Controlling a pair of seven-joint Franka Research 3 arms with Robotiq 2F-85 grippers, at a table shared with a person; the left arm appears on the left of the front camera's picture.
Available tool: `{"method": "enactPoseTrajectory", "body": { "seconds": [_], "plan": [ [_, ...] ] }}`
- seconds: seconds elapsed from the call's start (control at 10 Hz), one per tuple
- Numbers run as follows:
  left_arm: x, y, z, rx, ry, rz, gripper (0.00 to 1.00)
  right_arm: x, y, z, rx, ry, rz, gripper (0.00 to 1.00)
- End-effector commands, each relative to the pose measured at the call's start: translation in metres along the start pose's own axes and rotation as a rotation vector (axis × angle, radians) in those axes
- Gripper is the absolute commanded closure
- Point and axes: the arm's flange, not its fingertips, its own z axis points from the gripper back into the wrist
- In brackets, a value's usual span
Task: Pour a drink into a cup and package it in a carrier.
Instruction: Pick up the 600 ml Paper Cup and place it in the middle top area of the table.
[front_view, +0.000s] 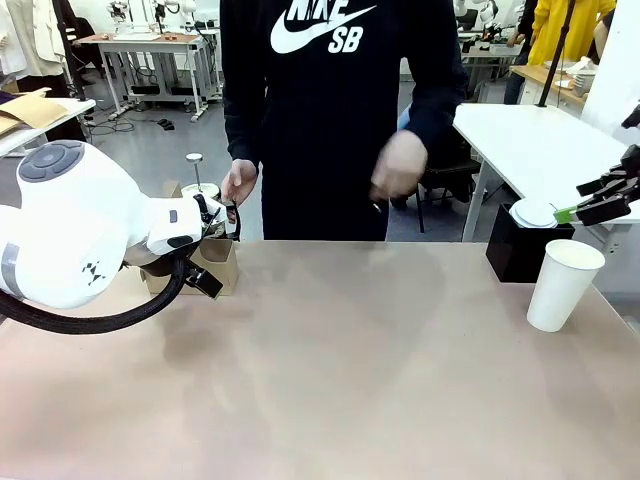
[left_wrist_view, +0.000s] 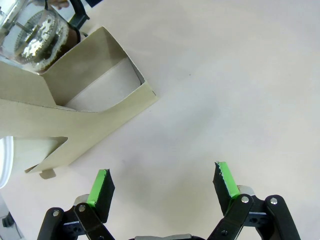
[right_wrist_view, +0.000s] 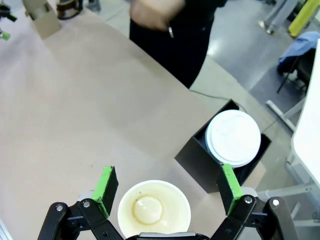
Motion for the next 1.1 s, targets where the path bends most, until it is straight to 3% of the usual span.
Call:
{"method": "enactPoseTrajectory", "body": {
  "seconds": [0.0,0.3,0.7,1.0],
  "plan": [
    [0.000,0.001,0.000,-0.001,0.000,0.002,0.00,0.017,-0.023,0.029,0.059,-0.150,0.043,0.00],
    [0.000,0.001,0.000,-0.001,0.000,0.002,0.00,0.024,-0.090,0.095,0.107,-0.337,0.060,0.00],
    [0.000,0.001,0.000,-0.001,0.000,0.002,0.00,-0.081,-0.122,0.105,0.238,-0.501,0.082,0.00],
    [0.000,0.001,0.000,-0.001,0.000,0.002,0.00,-0.179,-0.098,0.068,0.234,-0.604,0.083,0.00]
  ]
}}
